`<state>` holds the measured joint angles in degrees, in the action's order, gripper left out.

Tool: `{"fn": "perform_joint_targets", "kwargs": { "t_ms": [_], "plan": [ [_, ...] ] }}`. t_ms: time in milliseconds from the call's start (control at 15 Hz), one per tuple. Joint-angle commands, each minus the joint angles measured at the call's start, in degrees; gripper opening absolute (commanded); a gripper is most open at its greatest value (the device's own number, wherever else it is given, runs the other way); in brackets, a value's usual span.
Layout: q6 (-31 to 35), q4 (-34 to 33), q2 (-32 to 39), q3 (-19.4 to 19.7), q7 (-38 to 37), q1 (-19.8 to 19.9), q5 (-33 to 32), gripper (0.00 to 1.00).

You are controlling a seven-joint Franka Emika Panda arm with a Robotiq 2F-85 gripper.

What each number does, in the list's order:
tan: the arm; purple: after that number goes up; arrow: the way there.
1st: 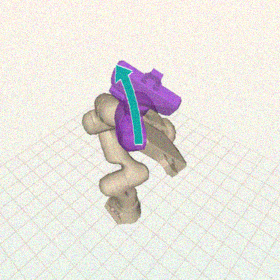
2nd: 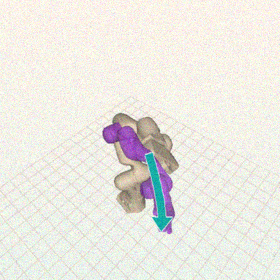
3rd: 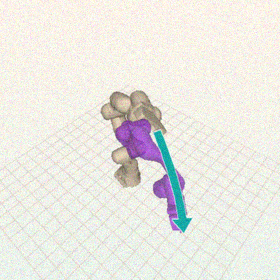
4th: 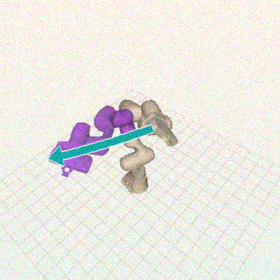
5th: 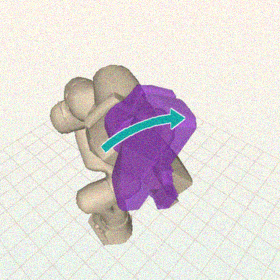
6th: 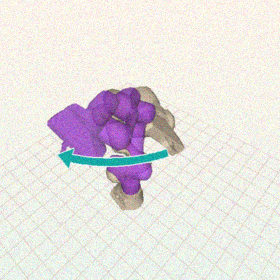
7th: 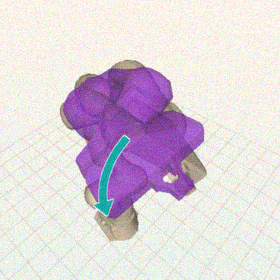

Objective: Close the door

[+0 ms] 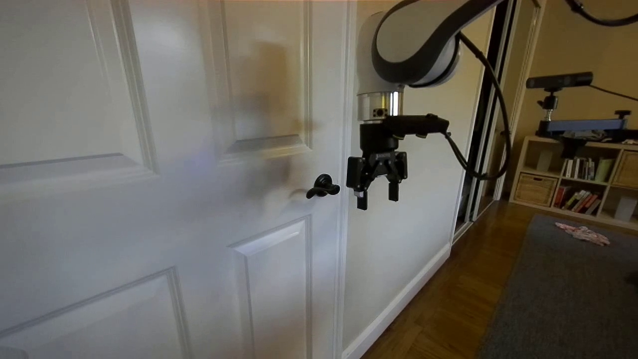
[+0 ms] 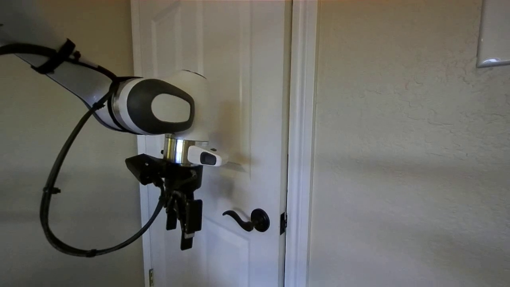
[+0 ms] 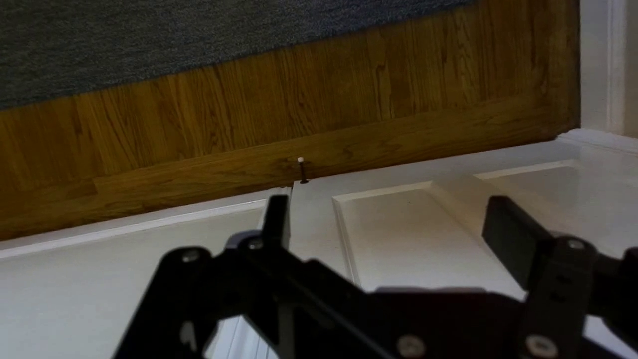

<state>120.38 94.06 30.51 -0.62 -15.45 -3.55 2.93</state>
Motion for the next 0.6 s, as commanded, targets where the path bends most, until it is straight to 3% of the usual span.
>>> {"fn": "perform_joint_targets", "kwargs": {
  "t_ms": [0,533],
  "plan": [
    [5.43,2.92,-0.55,1.27,-3.28,-0.56,0.49,1.00],
    [11.48,-2.07,5.50,3.66,-5.55,-0.12,-0.04,1.00]
  ]
}}
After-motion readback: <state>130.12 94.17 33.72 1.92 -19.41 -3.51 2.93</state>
